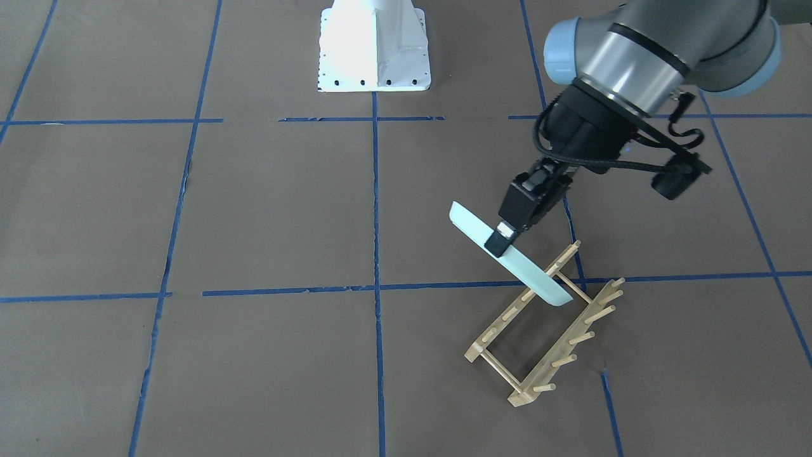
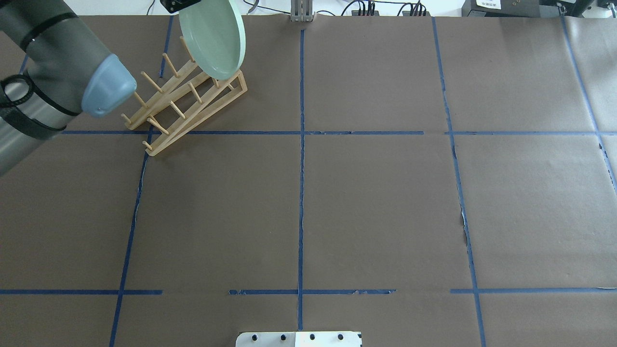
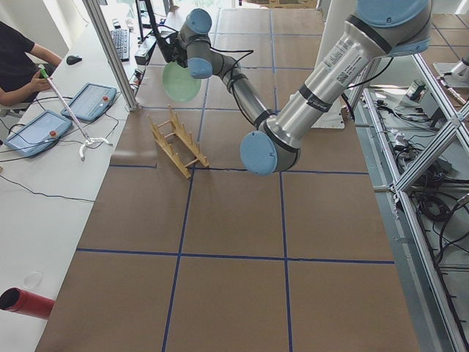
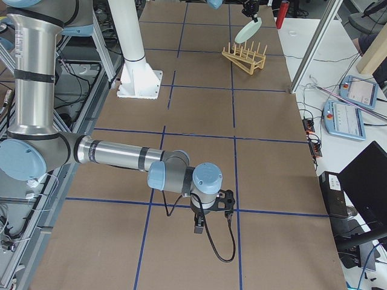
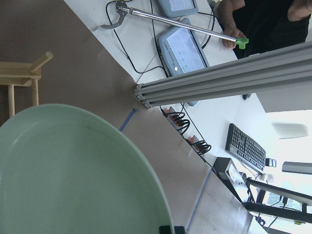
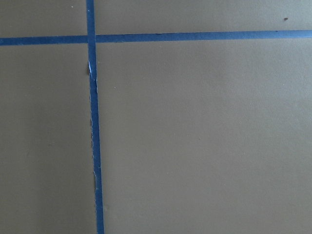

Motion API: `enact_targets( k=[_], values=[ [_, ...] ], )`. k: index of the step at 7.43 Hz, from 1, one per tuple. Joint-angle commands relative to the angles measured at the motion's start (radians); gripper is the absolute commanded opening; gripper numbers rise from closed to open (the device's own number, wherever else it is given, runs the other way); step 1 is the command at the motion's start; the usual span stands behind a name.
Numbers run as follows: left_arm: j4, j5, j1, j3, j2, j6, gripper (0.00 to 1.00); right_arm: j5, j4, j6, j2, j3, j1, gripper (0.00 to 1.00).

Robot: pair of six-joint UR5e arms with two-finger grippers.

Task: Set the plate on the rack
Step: 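Lift the plate with the left gripper and tilt it upright over the rack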

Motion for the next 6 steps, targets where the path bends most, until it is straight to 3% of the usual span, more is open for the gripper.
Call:
enact_targets(
  k=[1,3,6],
  values=[
    [-0.402,-0.037,-0.044,0.109,0.069,-0.025,0.00,0.000,0.000,0.000,0.000,0.000,0.000,1.00],
    [-0.592,0.186,-0.011,0.180,0.077,-0.019,0.00,0.000,0.000,0.000,0.000,0.000,0.000,1.00],
    [-0.621,0.234,0.048,0.211,0.091,-0.015,0.00,0.000,0.000,0.000,0.000,-0.001,0.000,1.00]
  ],
)
